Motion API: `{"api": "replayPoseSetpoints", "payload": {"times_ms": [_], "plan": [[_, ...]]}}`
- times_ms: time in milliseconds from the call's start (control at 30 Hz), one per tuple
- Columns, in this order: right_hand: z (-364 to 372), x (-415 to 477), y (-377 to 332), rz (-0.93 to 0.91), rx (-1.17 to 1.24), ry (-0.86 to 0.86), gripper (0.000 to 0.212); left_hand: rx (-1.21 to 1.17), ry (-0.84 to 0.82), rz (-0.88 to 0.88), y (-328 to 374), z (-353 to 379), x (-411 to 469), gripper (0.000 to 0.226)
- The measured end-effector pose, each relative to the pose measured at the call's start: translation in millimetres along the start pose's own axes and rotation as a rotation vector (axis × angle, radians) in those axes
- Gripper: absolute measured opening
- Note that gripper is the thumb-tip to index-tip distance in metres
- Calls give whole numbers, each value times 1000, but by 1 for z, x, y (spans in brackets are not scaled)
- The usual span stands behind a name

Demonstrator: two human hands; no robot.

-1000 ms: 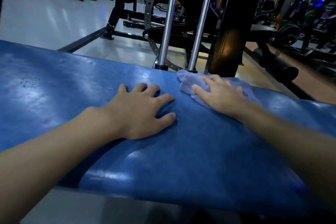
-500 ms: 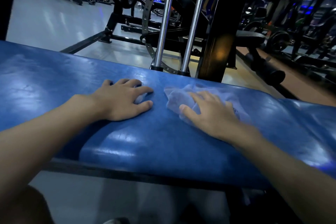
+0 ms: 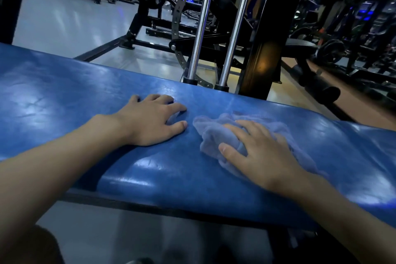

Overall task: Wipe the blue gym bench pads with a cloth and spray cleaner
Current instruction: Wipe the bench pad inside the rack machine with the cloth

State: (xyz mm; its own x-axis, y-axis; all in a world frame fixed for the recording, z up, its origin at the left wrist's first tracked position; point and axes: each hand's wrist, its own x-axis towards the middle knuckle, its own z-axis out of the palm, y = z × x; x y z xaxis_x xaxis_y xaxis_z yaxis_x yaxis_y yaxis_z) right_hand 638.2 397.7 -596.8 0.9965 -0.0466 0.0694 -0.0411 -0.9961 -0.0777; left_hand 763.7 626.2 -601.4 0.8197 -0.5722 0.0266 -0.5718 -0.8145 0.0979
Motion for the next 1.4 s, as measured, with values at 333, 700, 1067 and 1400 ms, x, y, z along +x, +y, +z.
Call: {"api": "replayPoseSetpoints", "payload": {"times_ms": [333,700,1067,1400], "plan": [[9,160,18,137,16,-12,69,7,24,-3,-15,-4,-2,84],[13,104,-9,105,-12,28,70,-97,67,-26,-25,-4,1,69],[-2,-33,-55,-52,73,-41,70,-161,192,-122,-19,-17,-28,42],[-28,-44,77,308,237,195,44,-27,196,203,162,-16,-53,72]]}}
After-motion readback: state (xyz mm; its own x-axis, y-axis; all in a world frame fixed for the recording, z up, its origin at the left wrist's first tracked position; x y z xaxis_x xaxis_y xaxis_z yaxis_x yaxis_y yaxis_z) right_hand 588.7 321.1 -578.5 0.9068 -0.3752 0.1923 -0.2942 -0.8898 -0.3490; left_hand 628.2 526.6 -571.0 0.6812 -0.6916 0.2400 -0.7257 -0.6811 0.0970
